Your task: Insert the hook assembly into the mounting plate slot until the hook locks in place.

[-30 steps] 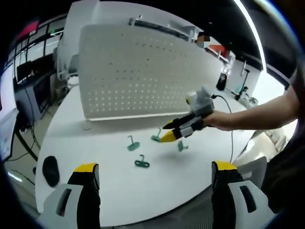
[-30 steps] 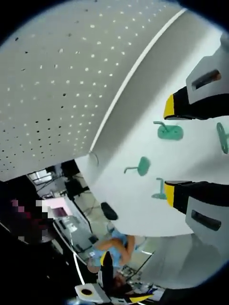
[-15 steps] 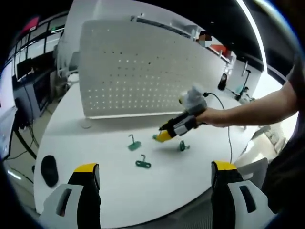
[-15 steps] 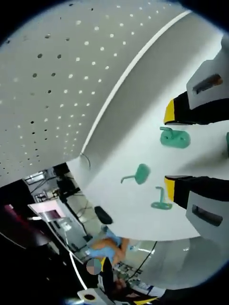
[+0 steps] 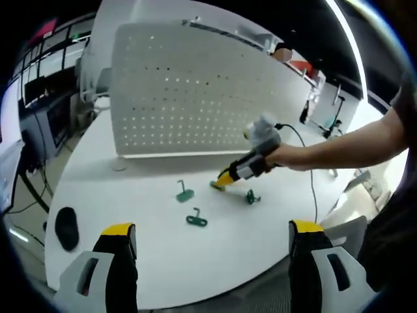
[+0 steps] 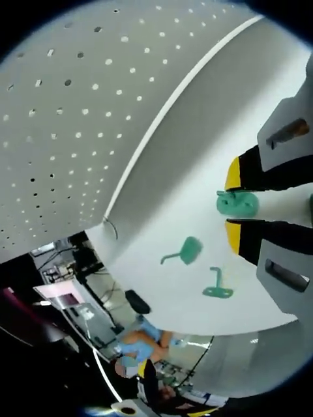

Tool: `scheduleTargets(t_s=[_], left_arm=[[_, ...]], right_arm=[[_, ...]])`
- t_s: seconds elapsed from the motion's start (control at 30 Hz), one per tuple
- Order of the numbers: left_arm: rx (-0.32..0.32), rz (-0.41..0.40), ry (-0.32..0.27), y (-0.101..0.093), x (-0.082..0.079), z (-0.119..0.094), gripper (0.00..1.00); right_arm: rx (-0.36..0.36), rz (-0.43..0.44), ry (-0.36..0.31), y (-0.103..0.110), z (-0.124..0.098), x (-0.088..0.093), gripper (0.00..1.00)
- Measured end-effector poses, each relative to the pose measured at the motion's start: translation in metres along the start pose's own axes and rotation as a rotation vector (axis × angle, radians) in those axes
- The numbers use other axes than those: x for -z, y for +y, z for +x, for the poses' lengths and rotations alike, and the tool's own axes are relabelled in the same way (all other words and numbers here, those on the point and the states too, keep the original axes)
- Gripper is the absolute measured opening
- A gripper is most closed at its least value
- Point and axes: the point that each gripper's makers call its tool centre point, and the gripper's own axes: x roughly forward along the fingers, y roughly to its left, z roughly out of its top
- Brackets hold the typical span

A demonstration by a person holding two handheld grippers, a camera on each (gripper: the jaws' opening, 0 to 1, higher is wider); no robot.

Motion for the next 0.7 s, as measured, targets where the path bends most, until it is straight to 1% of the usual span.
scheduleTargets(t_s=[0.1,0.23,0.4,0.47,0.7], left_arm=[[0.001,0.0,0.002,0.001,-0.001,0.001,0.99],[0.004,-0.003,0.004,0.002,-0.003,0.006,0.99],[0.006,-0.003,0.009,0.004,-0.004,0.01,0.99],[0.006,-0.001,0.008,0.005,-0.005,0.011,0.98],[0.0,0.008,-0.005,0.006,-0.009,0.012,0.98]], right_arm=[[0.005,0.009,0.0,-0.003,0.0,-0.004,0.13],[0.012,0.004,0.015,-0.013,0.004,-0.008,0.08],[0.02,0.006,0.027,-0.019,0.006,-0.011,0.03],[0.018,0.018,0.03,-0.019,0.006,-0.011,0.03],[0.031,0.017,0.04,-0.02,0.004,-0.011,0.01]])
